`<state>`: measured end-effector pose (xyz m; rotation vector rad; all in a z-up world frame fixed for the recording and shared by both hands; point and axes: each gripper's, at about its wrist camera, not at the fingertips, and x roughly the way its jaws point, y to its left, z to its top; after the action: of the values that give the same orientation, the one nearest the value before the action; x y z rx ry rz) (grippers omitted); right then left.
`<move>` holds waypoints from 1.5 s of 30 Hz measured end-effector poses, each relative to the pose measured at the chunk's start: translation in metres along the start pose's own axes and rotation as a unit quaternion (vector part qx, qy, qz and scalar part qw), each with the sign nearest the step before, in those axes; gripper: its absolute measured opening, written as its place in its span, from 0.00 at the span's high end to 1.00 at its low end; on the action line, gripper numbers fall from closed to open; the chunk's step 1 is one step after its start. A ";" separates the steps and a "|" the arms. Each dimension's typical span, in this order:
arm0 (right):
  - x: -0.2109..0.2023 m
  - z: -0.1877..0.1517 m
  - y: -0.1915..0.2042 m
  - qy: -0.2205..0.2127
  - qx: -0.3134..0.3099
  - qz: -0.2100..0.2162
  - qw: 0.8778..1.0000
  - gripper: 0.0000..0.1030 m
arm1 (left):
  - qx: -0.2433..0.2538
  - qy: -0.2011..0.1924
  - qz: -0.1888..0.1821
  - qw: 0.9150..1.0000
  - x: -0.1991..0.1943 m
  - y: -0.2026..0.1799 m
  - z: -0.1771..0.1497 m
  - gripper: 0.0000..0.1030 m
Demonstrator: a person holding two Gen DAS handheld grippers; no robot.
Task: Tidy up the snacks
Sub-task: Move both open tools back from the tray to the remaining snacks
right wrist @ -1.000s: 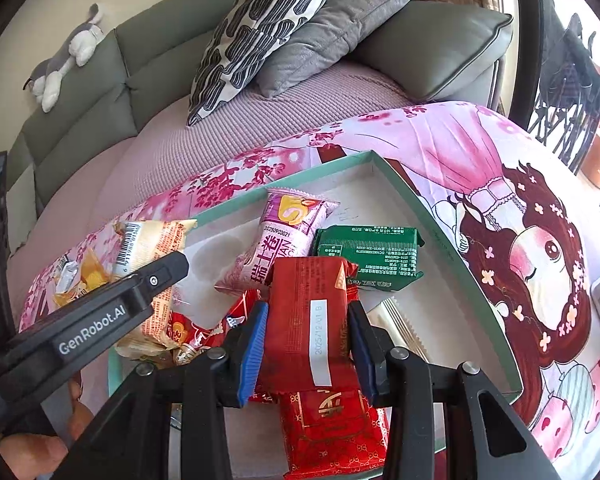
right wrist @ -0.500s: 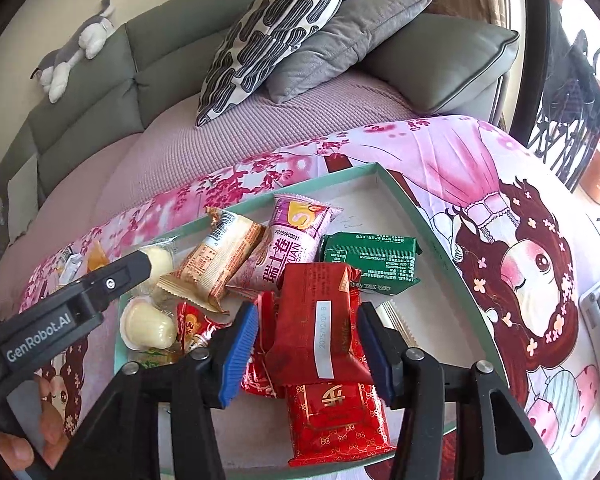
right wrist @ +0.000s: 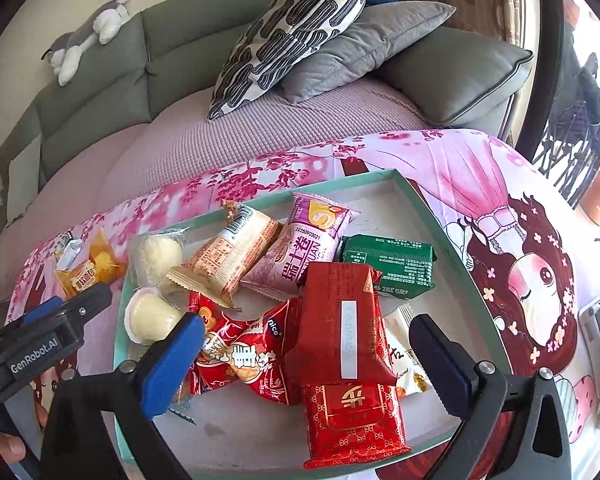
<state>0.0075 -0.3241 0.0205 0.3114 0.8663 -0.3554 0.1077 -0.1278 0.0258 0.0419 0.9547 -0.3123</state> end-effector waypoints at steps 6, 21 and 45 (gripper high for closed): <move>-0.003 -0.001 0.017 -0.006 -0.021 0.007 1.000 0.00 | -0.034 -0.018 0.016 0.999 -0.007 0.036 -0.006 0.00; -0.010 0.000 0.126 -0.050 -0.123 0.087 0.987 0.00 | -0.120 -0.047 0.098 0.987 -0.023 0.147 -0.001 0.00; 0.098 0.005 0.269 0.014 -0.244 0.105 0.964 0.00 | -0.064 0.034 0.014 0.997 0.077 0.209 0.101 0.00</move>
<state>0.1837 -0.1025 -0.0205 -0.0519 0.9096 0.0658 0.2884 0.0352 0.0011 -0.0517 1.0394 -0.2241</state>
